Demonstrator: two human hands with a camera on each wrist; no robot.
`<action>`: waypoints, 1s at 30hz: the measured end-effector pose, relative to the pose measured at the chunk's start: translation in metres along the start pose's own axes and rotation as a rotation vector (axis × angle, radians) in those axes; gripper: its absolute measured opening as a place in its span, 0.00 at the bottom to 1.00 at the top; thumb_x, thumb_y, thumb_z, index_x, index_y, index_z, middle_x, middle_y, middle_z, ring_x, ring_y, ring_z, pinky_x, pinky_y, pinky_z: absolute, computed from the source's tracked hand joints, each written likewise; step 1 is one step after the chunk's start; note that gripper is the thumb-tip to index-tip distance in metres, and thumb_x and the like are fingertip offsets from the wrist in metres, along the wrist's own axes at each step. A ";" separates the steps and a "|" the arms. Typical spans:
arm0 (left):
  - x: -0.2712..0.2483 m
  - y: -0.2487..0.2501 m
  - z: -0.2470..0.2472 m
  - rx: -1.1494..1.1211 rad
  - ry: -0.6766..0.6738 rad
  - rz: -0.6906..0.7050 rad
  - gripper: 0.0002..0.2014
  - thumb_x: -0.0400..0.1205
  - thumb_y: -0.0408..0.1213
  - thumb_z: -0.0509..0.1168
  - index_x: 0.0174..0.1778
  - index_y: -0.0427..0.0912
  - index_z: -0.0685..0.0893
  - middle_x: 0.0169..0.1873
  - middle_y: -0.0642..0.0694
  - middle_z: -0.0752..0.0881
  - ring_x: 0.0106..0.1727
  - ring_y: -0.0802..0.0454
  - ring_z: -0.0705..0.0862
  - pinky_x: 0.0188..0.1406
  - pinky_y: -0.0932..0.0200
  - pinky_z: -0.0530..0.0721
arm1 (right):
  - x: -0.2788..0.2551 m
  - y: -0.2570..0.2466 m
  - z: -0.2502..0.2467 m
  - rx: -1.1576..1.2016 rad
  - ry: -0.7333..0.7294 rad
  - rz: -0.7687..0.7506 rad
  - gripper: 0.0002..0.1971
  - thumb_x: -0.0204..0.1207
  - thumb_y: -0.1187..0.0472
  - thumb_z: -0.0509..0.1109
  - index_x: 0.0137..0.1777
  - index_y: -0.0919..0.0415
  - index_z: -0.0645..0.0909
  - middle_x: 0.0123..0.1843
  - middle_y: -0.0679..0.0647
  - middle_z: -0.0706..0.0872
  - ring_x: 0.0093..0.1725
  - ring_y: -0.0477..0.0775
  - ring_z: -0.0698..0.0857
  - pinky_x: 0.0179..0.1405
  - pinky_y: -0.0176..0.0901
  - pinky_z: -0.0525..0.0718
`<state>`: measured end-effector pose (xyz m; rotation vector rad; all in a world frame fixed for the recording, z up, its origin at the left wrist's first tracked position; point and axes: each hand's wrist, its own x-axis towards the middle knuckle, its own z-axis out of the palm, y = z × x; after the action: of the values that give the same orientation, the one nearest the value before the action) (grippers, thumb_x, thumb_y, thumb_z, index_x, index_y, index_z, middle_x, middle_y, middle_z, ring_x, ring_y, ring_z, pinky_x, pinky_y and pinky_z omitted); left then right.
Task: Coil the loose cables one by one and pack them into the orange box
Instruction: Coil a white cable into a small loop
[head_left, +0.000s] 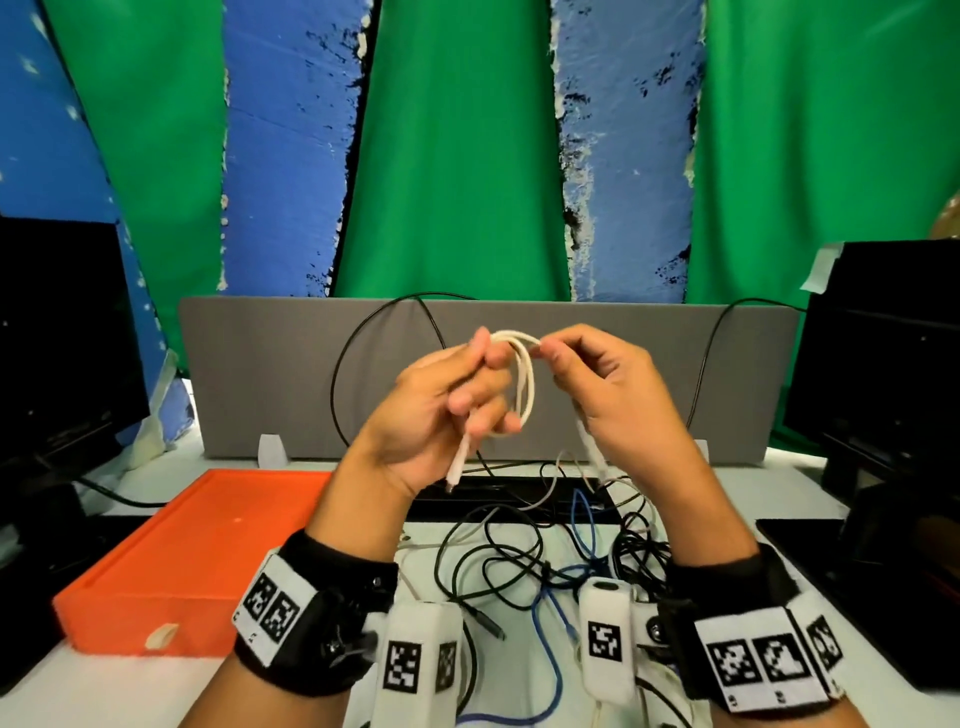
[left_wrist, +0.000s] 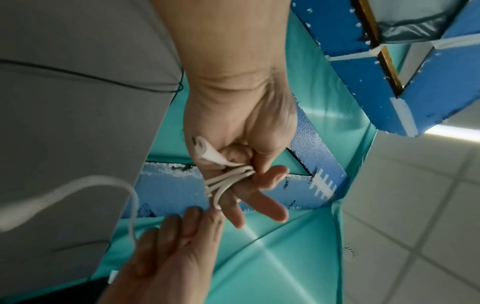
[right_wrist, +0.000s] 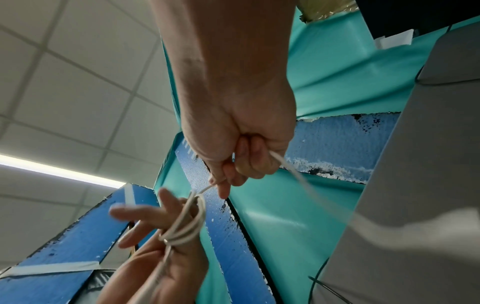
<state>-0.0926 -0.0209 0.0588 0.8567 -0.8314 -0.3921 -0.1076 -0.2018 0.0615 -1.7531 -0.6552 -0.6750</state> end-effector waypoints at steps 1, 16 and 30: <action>0.001 0.002 0.002 -0.079 0.009 0.033 0.15 0.88 0.41 0.52 0.42 0.40 0.80 0.17 0.53 0.74 0.23 0.55 0.84 0.43 0.52 0.90 | -0.001 0.001 0.001 -0.019 -0.027 0.018 0.09 0.87 0.61 0.65 0.50 0.60 0.87 0.26 0.37 0.77 0.27 0.35 0.73 0.29 0.24 0.70; 0.006 0.010 -0.014 0.931 0.665 0.548 0.15 0.92 0.39 0.51 0.64 0.36 0.79 0.34 0.46 0.89 0.39 0.51 0.91 0.46 0.63 0.86 | -0.016 0.009 0.045 -0.391 -0.515 0.084 0.10 0.87 0.47 0.62 0.53 0.41 0.85 0.35 0.49 0.86 0.36 0.49 0.82 0.41 0.52 0.82; -0.009 0.008 -0.015 0.701 0.075 -0.169 0.20 0.89 0.45 0.56 0.46 0.30 0.84 0.17 0.46 0.68 0.16 0.55 0.63 0.22 0.59 0.69 | -0.002 0.012 0.004 -0.128 0.032 0.036 0.07 0.81 0.51 0.73 0.43 0.50 0.82 0.29 0.59 0.74 0.30 0.53 0.67 0.30 0.46 0.67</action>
<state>-0.0869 -0.0029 0.0556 1.5899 -0.8371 -0.2075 -0.1004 -0.2013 0.0513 -1.8632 -0.5680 -0.7328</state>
